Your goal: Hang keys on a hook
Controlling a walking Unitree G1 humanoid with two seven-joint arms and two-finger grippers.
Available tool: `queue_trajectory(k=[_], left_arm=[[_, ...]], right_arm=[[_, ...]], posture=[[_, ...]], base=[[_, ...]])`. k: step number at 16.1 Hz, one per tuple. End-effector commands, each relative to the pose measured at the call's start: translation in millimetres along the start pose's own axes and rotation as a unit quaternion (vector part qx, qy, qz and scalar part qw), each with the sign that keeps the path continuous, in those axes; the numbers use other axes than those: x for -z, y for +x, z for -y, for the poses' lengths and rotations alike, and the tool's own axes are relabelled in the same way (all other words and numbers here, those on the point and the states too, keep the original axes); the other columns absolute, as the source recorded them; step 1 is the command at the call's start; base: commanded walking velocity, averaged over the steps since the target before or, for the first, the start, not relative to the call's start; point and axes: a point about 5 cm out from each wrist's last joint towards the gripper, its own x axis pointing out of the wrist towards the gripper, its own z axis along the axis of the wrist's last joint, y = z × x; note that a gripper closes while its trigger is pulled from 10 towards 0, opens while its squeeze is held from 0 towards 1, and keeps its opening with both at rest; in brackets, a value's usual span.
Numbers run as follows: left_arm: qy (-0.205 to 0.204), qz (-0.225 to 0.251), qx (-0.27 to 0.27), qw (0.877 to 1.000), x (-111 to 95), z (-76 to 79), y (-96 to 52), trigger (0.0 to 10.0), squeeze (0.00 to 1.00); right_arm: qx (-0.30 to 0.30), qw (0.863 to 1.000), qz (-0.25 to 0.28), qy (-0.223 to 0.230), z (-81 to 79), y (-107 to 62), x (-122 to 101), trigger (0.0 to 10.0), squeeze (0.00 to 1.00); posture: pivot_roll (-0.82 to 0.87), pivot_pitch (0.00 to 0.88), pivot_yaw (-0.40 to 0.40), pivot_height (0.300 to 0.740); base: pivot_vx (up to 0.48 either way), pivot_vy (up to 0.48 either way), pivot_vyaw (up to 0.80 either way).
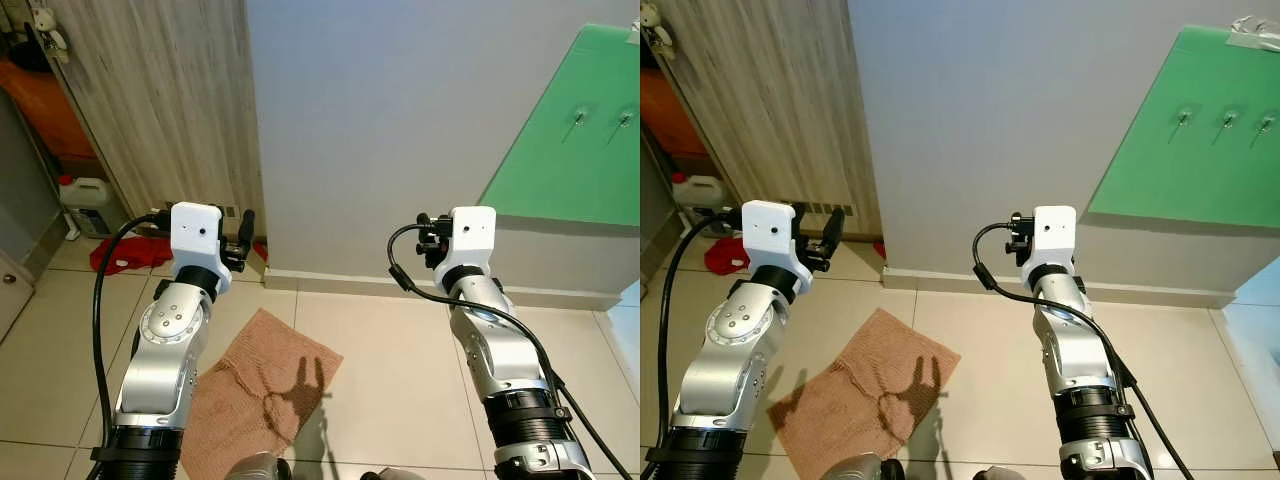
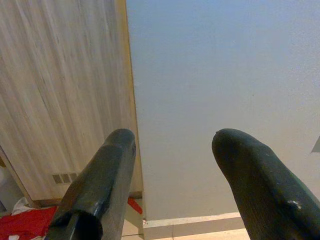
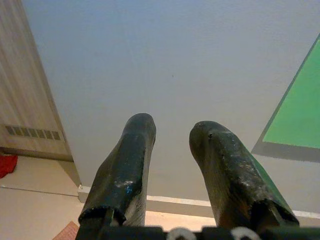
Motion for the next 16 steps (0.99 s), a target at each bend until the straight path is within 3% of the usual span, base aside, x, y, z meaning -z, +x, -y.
queue_trajectory(k=[1,7,8,11,16], left_arm=[[-0.048,-0.089,0.044,0.994,60.4,14.9,3.3,10.0,0.00],[-0.047,-0.089,0.044,0.994,60.4,14.9,3.3,10.0,0.00],[-0.030,-0.081,0.063,0.994,56.8,22.1,7.6,10.0,0.00],[-0.028,-0.081,0.067,0.994,56.3,23.5,8.8,10.0,0.00],[-0.047,-0.064,0.067,0.995,59.9,22.7,12.3,10.0,0.00]], right_arm=[[-0.038,0.997,-0.061,-0.009,-8.1,-18.1,57.4,10.0,0.00],[-0.038,0.997,-0.064,-0.016,-8.0,-17.8,58.3,10.0,0.00],[-0.039,0.997,-0.065,-0.012,-12.0,-13.8,57.9,10.0,0.00],[-0.038,0.997,-0.065,-0.011,-11.6,-14.2,58.1,10.0,0.00],[-0.043,0.997,-0.056,-0.016,-11.5,-12.8,62.0,10.0,0.00]], posture=[[-0.07,0.024,-0.012,0.740],[-0.07,0.024,-0.012,0.740],[-0.06,0.018,0.000,0.740],[-0.06,0.019,0.001,0.740],[-0.06,0.030,-0.004,0.740]], base=[[0.000,0.000,0.00],[0.000,0.000,0.00],[0.000,-0.450,0.00],[0.000,-0.446,0.00],[0.068,-0.067,0.00]])
